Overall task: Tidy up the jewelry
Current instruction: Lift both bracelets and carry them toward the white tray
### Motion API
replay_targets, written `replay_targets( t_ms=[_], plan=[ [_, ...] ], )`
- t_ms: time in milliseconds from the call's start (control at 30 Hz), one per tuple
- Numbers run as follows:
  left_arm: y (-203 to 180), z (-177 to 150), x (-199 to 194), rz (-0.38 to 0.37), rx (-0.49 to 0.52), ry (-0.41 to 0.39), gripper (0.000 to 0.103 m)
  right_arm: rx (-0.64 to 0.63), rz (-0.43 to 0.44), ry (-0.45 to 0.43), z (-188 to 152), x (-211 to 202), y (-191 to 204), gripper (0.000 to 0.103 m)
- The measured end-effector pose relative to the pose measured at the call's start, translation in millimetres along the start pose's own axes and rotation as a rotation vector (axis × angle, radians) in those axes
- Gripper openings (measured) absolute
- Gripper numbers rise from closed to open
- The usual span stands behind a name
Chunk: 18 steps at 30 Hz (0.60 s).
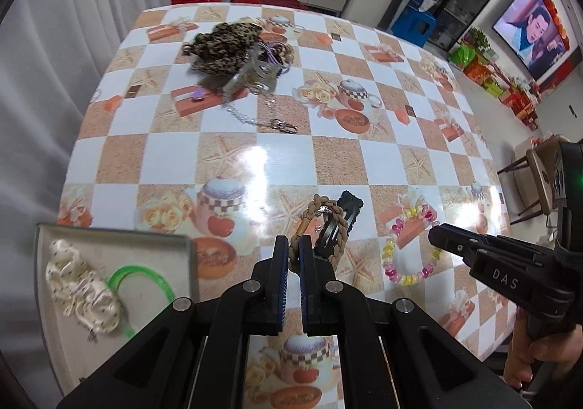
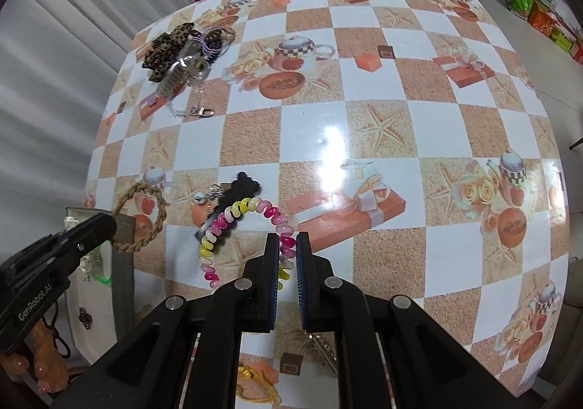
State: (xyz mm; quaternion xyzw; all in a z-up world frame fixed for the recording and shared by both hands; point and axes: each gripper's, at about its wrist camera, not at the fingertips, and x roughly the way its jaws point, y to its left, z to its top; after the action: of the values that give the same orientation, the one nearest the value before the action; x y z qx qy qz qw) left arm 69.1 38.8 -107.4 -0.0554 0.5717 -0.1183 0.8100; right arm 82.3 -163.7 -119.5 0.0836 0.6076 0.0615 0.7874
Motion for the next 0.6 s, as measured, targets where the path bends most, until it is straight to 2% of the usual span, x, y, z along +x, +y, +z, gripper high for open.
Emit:
replay_targets(
  t_ms=[333,600],
  plan=[
    [37.3,-32.5,-45.3,0.035,-0.098,-0.034,0.011,-0.078,0.050,0.010,-3.9,-13.2,47.7,0.009],
    [88.0,-83.4,-74.4,0.100,-0.232,-0.025,0.011,-0.215,0.125,0.052,-19.3,-6.7,119.5,0.009]
  ],
)
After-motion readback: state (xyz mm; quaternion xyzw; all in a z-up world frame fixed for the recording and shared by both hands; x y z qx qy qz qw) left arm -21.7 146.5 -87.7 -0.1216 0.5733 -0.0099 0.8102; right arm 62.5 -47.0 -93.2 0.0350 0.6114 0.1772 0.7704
